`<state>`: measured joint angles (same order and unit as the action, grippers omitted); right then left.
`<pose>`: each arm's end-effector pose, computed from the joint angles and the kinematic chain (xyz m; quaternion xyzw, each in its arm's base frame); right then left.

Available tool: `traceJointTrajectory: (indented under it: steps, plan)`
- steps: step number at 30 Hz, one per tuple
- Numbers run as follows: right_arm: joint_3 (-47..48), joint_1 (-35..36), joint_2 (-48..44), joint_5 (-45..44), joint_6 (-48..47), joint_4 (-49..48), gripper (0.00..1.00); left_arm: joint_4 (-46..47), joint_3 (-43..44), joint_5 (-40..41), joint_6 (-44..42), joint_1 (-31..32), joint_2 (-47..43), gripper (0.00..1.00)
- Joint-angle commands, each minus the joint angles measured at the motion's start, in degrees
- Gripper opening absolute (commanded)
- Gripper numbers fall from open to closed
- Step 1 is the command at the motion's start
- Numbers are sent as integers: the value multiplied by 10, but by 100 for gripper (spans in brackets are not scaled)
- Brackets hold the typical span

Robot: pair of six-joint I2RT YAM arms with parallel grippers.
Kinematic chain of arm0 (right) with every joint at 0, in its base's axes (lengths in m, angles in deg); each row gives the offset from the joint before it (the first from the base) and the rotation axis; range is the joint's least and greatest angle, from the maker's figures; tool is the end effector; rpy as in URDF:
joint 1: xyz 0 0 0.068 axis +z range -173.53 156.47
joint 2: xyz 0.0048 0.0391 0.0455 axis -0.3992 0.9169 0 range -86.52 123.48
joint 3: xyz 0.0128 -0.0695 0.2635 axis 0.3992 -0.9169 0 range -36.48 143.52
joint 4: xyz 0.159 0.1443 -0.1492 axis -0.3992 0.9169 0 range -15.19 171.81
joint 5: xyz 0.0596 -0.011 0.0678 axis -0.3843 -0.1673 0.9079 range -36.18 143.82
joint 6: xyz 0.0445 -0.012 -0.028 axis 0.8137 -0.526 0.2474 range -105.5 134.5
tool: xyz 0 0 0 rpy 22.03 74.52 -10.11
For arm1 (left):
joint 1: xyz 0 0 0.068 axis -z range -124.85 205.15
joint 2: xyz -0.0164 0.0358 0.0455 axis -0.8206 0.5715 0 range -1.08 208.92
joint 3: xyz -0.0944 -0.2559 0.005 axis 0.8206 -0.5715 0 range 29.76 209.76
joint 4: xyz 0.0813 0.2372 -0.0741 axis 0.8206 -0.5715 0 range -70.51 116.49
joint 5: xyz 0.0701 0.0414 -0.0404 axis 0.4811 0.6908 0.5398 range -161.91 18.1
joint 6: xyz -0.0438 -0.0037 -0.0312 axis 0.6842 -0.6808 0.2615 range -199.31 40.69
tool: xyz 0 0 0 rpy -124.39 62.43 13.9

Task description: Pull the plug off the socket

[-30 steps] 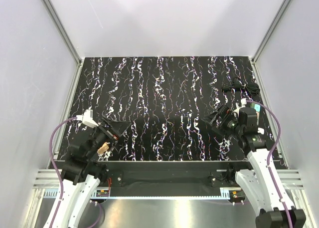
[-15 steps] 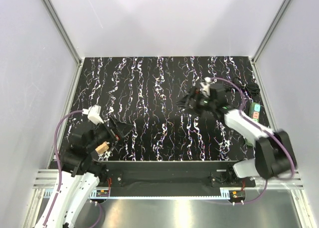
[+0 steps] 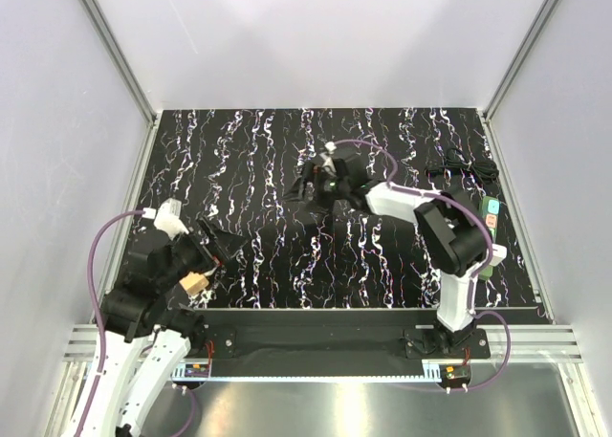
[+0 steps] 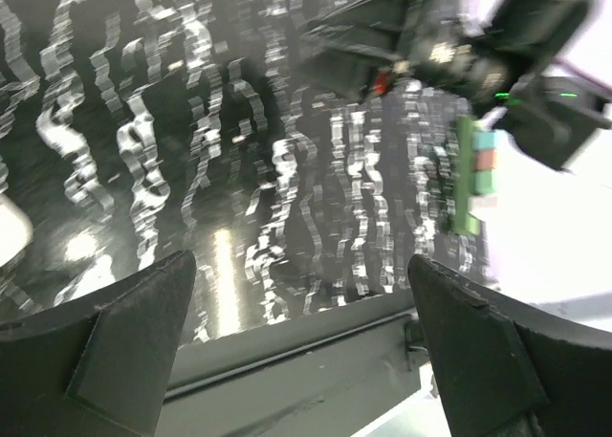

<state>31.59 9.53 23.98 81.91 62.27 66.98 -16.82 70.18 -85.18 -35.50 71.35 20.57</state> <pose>0.3434 0.2435 0.1799 -0.0020 0.8663 0.4559 0.2041 0.0805 -0.0318 0.3015 -0.1387 0.8264 -0.3528 0.4165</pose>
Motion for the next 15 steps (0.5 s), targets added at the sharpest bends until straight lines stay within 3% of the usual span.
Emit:
traceJointTrajectory:
  steps: [1,3,6,11,13,15]
  plan:
    - [52,55,10,-2,-28,-49,100,-33,20,67,6,-2,23,99]
    - [58,69,19,-11,-42,-63,100,-45,36,90,1,-2,53,99]
    - [61,84,47,46,-62,-135,100,-77,82,150,-14,-2,117,99]
    - [38,101,135,143,18,-405,100,-158,139,264,-2,-2,204,99]
    - [45,111,167,153,63,-484,100,-167,142,314,11,-3,205,99]
    - [64,128,208,172,79,-497,100,-169,138,351,21,-8,202,99]
